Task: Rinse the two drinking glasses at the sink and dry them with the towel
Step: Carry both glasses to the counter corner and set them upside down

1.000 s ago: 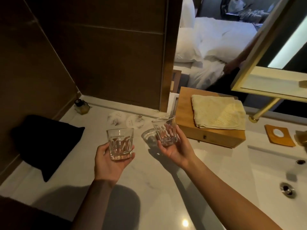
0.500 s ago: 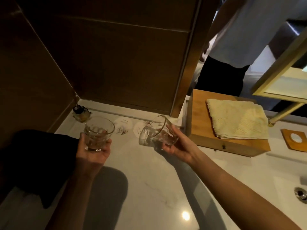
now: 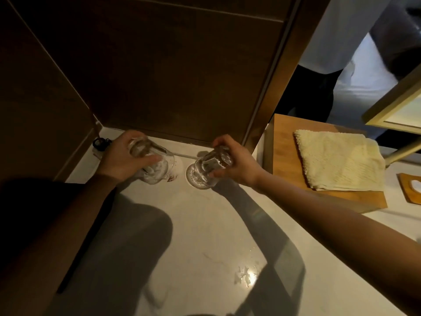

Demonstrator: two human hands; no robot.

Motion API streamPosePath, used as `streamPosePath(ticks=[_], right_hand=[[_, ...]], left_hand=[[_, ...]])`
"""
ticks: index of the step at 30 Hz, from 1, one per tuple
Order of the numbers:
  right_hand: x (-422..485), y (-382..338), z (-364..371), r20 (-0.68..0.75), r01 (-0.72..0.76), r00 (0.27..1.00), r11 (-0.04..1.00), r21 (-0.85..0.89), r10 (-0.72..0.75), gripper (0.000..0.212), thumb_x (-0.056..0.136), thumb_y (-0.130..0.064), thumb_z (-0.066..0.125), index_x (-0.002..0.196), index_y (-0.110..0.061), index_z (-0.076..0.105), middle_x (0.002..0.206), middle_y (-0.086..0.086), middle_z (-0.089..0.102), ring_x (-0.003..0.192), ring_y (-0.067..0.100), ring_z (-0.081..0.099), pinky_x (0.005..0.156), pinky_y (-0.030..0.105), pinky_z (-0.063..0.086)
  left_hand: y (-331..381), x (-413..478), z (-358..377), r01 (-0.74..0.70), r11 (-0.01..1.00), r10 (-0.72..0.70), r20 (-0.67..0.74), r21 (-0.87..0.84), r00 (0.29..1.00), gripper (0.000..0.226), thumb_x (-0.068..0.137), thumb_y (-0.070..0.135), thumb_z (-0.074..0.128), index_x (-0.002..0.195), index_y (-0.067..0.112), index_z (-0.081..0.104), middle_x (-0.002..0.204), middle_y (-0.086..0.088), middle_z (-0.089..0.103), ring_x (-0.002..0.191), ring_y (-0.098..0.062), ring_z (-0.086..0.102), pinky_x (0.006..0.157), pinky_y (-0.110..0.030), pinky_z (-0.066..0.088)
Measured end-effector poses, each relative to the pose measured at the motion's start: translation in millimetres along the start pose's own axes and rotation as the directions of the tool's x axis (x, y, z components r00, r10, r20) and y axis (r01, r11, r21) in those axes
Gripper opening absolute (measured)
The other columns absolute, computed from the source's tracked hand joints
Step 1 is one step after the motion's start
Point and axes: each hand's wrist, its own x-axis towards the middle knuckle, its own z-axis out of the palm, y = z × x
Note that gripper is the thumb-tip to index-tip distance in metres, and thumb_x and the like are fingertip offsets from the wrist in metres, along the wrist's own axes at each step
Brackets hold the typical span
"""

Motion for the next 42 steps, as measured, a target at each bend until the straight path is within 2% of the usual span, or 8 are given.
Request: streamPosePath(ticks=[2, 4, 6, 10, 16, 25, 31, 42], right_hand=[[8.6, -4.9, 2.9, 0.051, 0.089, 0.995, 0.973, -0.212, -0.080, 0.073, 0.070, -0.017, 0.084, 0.130, -0.018, 0.042, 0.129, 0.005, 0.053, 0.117, 0.023, 0.053, 0.096, 0.038, 0.050], [16.0, -6.9, 8.4, 0.091, 0.165, 0.986, 0.922, -0.349, -0.141, 0.078, 0.068, -0.019, 0.085, 0.131, -0.017, 0.040, 0.130, 0.007, 0.052, 0.117, 0.025, 0.053, 0.096, 0.041, 0.050], [20.8, -7.7, 14.1, 0.114, 0.193, 0.981, 0.893, -0.408, -0.160, 0.082, 0.066, -0.020, 0.087, 0.133, -0.016, 0.038, 0.131, 0.009, 0.051, 0.116, 0.028, 0.054, 0.093, 0.044, 0.052], [25.4, -9.4, 23.5, 0.129, 0.187, 0.981, 0.884, -0.428, -0.145, 0.089, 0.065, -0.018, 0.088, 0.136, -0.018, 0.034, 0.135, 0.009, 0.047, 0.118, 0.030, 0.053, 0.092, 0.045, 0.053], [28.0, -9.1, 30.3, 0.174, 0.213, 0.974, 0.835, -0.507, -0.143, 0.086, 0.065, -0.020, 0.088, 0.133, -0.017, 0.035, 0.135, 0.010, 0.048, 0.113, 0.032, 0.056, 0.088, 0.045, 0.055], [32.6, -16.0, 39.4, 0.182, 0.227, 0.972, 0.817, -0.530, -0.152, 0.080, 0.068, -0.024, 0.086, 0.130, -0.014, 0.036, 0.132, 0.013, 0.051, 0.106, 0.032, 0.058, 0.086, 0.043, 0.054], [32.3, -13.2, 39.0, 0.192, 0.250, 0.966, 0.798, -0.548, -0.171, 0.079, 0.068, -0.025, 0.085, 0.130, -0.013, 0.037, 0.129, 0.012, 0.052, 0.102, 0.030, 0.057, 0.081, 0.035, 0.048], [31.4, -11.8, 37.3, 0.198, 0.248, 0.967, 0.789, -0.562, -0.162, 0.080, 0.069, -0.025, 0.084, 0.132, -0.013, 0.036, 0.132, 0.012, 0.051, 0.107, 0.031, 0.057, 0.085, 0.037, 0.049]], left_hand=[[3.3, 4.8, 6.1, -0.137, 0.972, 0.131, 0.046, 0.191, 0.990, 0.060, 0.063, 0.021, 0.085, 0.115, 0.020, 0.055, 0.117, -0.003, 0.060, 0.107, -0.021, 0.055, 0.084, -0.034, 0.050], [3.4, 8.0, 13.3, -0.209, 0.918, 0.189, 0.091, 0.336, 0.978, 0.063, 0.062, 0.024, 0.086, 0.116, 0.021, 0.054, 0.118, -0.006, 0.060, 0.109, -0.025, 0.056, 0.088, -0.042, 0.052], [4.5, 10.7, 19.8, -0.261, 0.865, 0.231, 0.122, 0.429, 0.965, 0.064, 0.062, 0.026, 0.085, 0.117, 0.022, 0.054, 0.119, -0.007, 0.059, 0.111, -0.027, 0.054, 0.089, -0.043, 0.051], [0.8, 17.5, 29.2, -0.344, 0.796, 0.296, 0.174, 0.499, 0.939, 0.065, 0.061, 0.031, 0.085, 0.117, 0.022, 0.053, 0.119, -0.004, 0.060, 0.113, -0.025, 0.051, 0.086, -0.039, 0.048], [-10.0, 22.9, 36.0, -0.373, 0.773, 0.301, 0.222, 0.514, 0.928, 0.064, 0.064, 0.033, 0.083, 0.118, 0.023, 0.052, 0.120, -0.002, 0.060, 0.113, -0.024, 0.048, 0.082, -0.037, 0.045], [-11.9, 27.2, 40.4, -0.371, 0.744, 0.277, 0.249, 0.556, 0.928, 0.070, 0.065, 0.031, 0.083, 0.124, 0.021, 0.048, 0.126, -0.004, 0.057, 0.118, -0.024, 0.047, 0.087, -0.038, 0.045], [-22.0, 28.3, 40.8, -0.362, 0.760, 0.262, 0.255, 0.541, 0.931, 0.066, 0.065, 0.032, 0.083, 0.120, 0.022, 0.049, 0.120, -0.003, 0.058, 0.112, -0.023, 0.047, 0.084, -0.038, 0.045], [-19.8, 35.4, 45.4, -0.370, 0.774, 0.266, 0.267, 0.514, 0.926, 0.067, 0.065, 0.030, 0.083, 0.121, 0.021, 0.049, 0.123, -0.004, 0.057, 0.115, -0.024, 0.047, 0.087, -0.039, 0.047]])
